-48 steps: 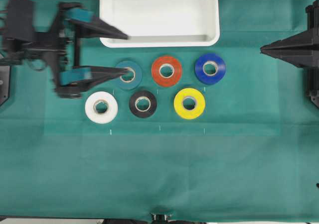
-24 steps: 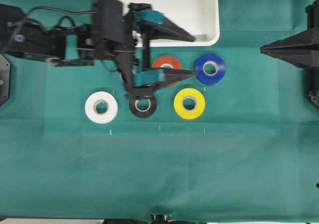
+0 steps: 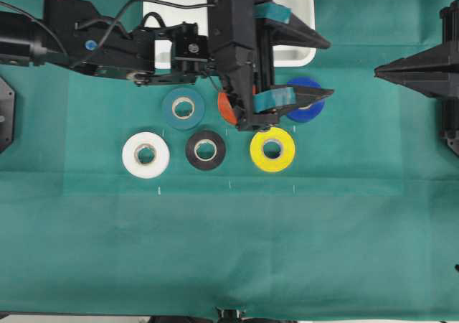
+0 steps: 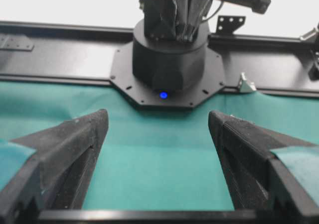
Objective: Pick up the tape from a random location and place it into the white case.
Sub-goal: 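Swing the left gripper across the tape rolls toward the blue roll, then lower the open left gripper over the blue tape roll's edge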
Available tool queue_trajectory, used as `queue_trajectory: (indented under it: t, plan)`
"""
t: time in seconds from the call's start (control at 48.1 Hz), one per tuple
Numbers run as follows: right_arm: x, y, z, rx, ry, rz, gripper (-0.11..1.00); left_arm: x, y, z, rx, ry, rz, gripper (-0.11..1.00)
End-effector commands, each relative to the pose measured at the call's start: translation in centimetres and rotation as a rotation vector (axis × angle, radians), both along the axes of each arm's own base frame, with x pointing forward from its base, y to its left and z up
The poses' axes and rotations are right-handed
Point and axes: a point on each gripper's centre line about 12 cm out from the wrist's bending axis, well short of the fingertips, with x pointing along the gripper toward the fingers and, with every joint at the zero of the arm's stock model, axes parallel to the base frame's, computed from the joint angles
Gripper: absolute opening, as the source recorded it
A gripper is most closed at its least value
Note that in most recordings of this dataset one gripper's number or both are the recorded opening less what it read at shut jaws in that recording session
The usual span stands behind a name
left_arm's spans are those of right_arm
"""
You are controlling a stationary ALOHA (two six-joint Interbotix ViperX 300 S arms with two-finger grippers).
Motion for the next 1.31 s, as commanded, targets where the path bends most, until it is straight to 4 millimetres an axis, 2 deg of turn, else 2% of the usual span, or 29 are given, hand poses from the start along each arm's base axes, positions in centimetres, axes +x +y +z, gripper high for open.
queue_trajectory:
  t: [0.0,0.519,0.706,1.101,1.288]
  plan:
    - [0.2,0.0,1.1,-0.002,-0.034,-0.001,0.00,0.3,0.1,1.5,0.007,-0.040,0.001,0.87]
    - [0.2,0.0,1.2,-0.002,-0.037,-0.001,0.00,1.1,0.2,1.4,0.008,-0.029,0.002,0.87]
    - [0.3,0.0,1.2,0.000,-0.037,-0.001,0.00,1.4,0.1,1.0,-0.003,0.023,0.001,0.87]
    - [0.3,0.1,1.1,0.003,-0.031,0.004,0.00,3.1,0.2,-1.1,-0.012,0.386,-0.005,0.87]
    - [0.3,0.1,1.1,0.003,-0.034,0.005,0.00,3.6,0.2,-1.2,-0.008,0.509,-0.009,0.87]
